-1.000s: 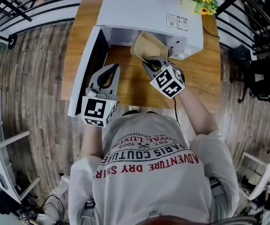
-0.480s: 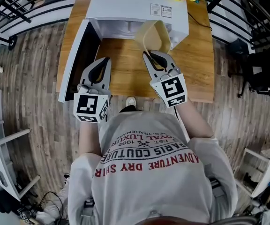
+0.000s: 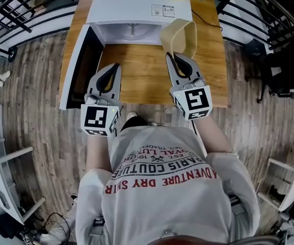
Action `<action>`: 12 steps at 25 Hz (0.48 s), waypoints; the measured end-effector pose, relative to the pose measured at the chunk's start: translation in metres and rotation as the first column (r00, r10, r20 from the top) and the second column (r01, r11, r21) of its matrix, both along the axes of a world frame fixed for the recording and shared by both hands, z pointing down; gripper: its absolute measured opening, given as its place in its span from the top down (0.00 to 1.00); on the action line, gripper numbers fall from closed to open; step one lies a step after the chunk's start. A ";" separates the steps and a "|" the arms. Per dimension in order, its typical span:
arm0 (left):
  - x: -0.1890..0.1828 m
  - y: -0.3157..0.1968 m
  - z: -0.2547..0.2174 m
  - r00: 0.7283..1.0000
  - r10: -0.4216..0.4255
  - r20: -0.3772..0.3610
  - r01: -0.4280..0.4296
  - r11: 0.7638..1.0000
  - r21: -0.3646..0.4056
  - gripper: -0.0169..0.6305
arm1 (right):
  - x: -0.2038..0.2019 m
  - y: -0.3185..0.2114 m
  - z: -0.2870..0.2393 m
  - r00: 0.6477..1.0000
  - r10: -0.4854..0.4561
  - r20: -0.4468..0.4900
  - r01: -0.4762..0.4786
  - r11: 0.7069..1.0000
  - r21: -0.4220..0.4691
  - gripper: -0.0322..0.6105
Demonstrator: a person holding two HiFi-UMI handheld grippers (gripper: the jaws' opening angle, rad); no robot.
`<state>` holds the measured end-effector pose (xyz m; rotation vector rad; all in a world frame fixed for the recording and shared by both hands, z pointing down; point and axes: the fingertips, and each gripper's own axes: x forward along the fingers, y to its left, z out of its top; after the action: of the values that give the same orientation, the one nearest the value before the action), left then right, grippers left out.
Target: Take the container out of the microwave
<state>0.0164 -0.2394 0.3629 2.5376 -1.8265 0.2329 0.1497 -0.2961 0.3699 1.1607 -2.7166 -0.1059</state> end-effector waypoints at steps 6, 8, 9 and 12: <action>-0.002 -0.007 -0.004 0.999 0.046 0.011 -0.046 0.999 -0.006 0.95 | 0.001 -0.004 -0.004 0.998 0.065 0.021 -0.065 0.998 -0.002 0.90; -0.007 -0.010 -0.007 0.999 0.052 0.013 -0.052 0.999 -0.003 0.95 | -0.002 -0.007 -0.006 0.997 0.081 0.017 -0.081 0.997 0.008 0.90; -0.011 -0.012 -0.009 0.999 0.052 0.012 -0.052 0.999 0.000 0.95 | -0.004 -0.008 -0.006 0.996 0.086 0.016 -0.087 0.996 0.008 0.90; -0.019 -0.018 -0.012 0.998 0.056 0.008 -0.056 0.998 0.004 0.95 | -0.009 -0.012 -0.009 0.995 0.095 0.021 -0.095 0.996 0.001 0.90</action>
<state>-0.0026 -0.2576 0.3510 2.5969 -1.7615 0.2405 0.1411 -0.3080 0.3614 1.2957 -2.6742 -0.0832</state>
